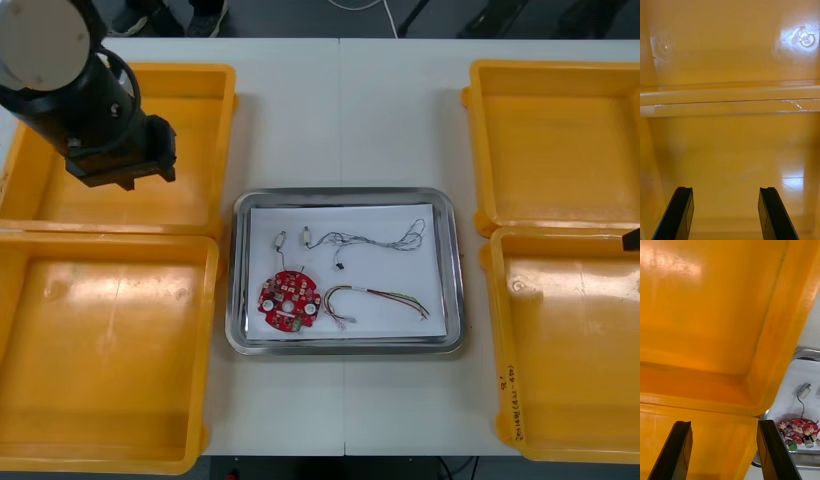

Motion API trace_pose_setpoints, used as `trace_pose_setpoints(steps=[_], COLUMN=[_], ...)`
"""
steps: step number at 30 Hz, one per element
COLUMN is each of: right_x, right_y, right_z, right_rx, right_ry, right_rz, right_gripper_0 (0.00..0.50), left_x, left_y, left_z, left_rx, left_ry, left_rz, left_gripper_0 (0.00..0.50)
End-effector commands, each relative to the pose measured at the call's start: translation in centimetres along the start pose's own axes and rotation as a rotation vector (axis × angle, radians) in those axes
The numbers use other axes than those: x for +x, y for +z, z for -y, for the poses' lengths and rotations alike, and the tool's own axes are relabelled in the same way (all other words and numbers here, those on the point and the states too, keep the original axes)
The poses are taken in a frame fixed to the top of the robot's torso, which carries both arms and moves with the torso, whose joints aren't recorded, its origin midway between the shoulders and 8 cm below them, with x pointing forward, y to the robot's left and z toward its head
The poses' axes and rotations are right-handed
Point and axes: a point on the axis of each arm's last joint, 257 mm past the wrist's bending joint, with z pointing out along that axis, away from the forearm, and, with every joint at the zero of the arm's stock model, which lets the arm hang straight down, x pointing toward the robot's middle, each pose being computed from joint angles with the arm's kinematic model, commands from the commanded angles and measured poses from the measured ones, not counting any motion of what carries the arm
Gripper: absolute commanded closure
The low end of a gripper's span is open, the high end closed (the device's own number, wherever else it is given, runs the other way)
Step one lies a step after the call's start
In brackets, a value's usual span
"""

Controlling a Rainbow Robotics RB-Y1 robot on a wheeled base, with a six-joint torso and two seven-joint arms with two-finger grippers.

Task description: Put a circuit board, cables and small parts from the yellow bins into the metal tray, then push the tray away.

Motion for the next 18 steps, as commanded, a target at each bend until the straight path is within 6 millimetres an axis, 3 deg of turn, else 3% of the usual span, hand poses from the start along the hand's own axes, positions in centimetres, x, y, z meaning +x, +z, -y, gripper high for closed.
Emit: trace_pose_setpoints(steps=[1,6,12,18], right_x=[-1.6,-2.0,-2.5,-2.3], right_y=[-1.5,-1.5,-1.8,-2.0], right_z=[-1.3,-3.7,-8.2,-12.9], right_rx=[-0.003,-0.016,-0.050,-0.072], right_ry=[-0.049,-0.129,-0.277,-0.445], right_rz=[0.048,0.049,0.051,0.049], right_gripper_0=[0.000,0.000,0.000,0.000], left_x=[-0.2,1.0,2.3,3.2], left_y=[-0.8,-0.1,0.6,1.3], left_z=[-4.5,-6.8,-9.3,-10.2], left_rx=[-0.018,-0.027,-0.040,-0.041], left_ry=[0.135,0.146,0.163,0.167], left_rz=[0.051,0.051,0.059,0.064], left_gripper_0=[0.000,0.000,0.000,0.000])
